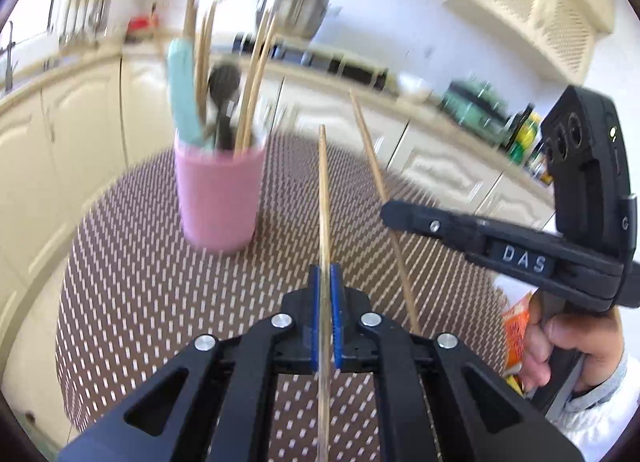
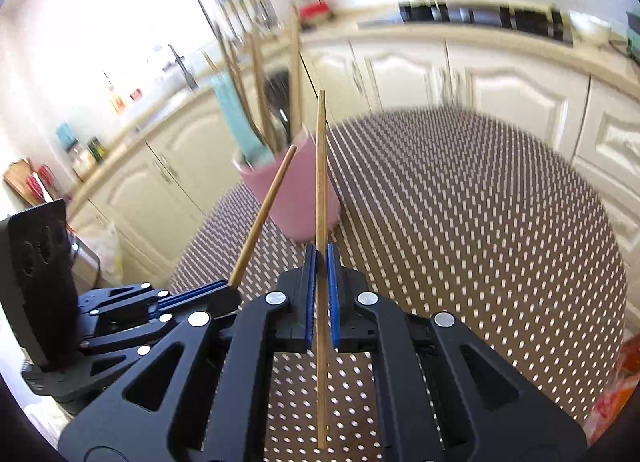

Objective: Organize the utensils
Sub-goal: 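Lift both chopsticks up above the pink cup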

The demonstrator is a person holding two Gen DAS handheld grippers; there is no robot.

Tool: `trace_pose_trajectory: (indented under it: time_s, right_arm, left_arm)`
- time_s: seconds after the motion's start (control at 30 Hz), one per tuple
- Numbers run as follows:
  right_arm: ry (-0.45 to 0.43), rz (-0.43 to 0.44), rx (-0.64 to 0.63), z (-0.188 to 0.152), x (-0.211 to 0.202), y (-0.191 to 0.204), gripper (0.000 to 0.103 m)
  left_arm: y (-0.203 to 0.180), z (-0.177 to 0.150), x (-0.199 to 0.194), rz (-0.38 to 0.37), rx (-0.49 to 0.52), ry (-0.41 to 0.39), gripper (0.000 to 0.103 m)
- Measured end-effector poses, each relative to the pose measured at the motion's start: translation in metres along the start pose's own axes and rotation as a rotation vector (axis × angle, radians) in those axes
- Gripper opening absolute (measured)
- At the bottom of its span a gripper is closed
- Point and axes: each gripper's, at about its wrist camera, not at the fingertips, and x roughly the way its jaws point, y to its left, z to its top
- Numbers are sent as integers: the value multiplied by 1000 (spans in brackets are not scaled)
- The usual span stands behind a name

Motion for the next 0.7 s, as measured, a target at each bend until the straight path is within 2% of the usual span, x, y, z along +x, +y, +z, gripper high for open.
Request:
trace_pose_trajectory:
  time_s: [0.23, 0.4, 0.53, 0.7]
  right_arm:
    - [-180, 54, -40, 37, -36, 16, 6]
    - [-300, 70, -58, 65, -27, 33, 6]
    - [-381, 81, -76, 76, -13, 37, 6]
    - [-440, 92, -96, 96, 4, 48, 6]
  left_arm:
    - [-4, 40, -38, -12, 56, -328, 5]
    - [4, 64, -52, -28, 44, -553, 5]
    - [10, 80, -50, -17, 21, -653, 5]
    - [22, 95, -45, 16, 3, -757, 5]
